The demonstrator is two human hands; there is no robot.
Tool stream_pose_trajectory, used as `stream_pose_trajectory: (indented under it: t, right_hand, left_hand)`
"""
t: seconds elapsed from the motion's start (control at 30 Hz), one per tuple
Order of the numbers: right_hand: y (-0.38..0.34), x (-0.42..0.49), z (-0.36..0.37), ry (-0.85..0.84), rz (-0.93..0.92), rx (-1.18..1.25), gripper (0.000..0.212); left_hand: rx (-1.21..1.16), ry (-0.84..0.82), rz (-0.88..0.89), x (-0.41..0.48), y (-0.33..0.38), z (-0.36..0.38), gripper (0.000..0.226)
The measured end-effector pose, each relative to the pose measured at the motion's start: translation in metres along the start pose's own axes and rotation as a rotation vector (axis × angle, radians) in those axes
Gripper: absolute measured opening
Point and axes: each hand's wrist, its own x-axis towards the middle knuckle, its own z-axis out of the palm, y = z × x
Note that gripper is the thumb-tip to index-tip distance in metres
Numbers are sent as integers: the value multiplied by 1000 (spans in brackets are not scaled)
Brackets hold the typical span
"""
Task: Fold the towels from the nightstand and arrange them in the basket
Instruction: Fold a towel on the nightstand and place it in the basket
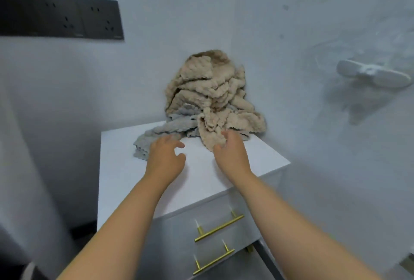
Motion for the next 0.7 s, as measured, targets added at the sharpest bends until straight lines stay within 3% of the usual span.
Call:
stream_pose_trajectory:
  t: [0.17, 0.27, 0.33, 0.43, 0.5, 0.6, 0.7]
  right_hand:
    - [-16, 21, 35, -138, 113, 187, 49]
    - [-15, 31, 45, -148, 169, 254, 47]
    - [-13, 39, 46, -162, 176, 249, 45]
    - [-15, 44, 41, -229, 170, 209, 41]
    - [-17, 43, 36, -290, 171, 208, 33]
    - [-19, 38, 28, -343, 186, 223, 27]
    - [-17, 28, 16, -351, 201, 230, 27]
  left_hand:
    - [125, 169, -1, 28, -18, -6, 41]
    - [225, 151, -42, 37, -35, -11, 59]
    - [97, 106, -123, 43, -44, -12, 63]
    - [-162, 63, -279, 48, -50, -11, 58]
    - [-115, 56, -319, 46, -49, -8, 50]
    - [-25, 77, -228, 39, -38, -7, 14]
    - [-69, 58, -64, 27, -18, -15, 20]
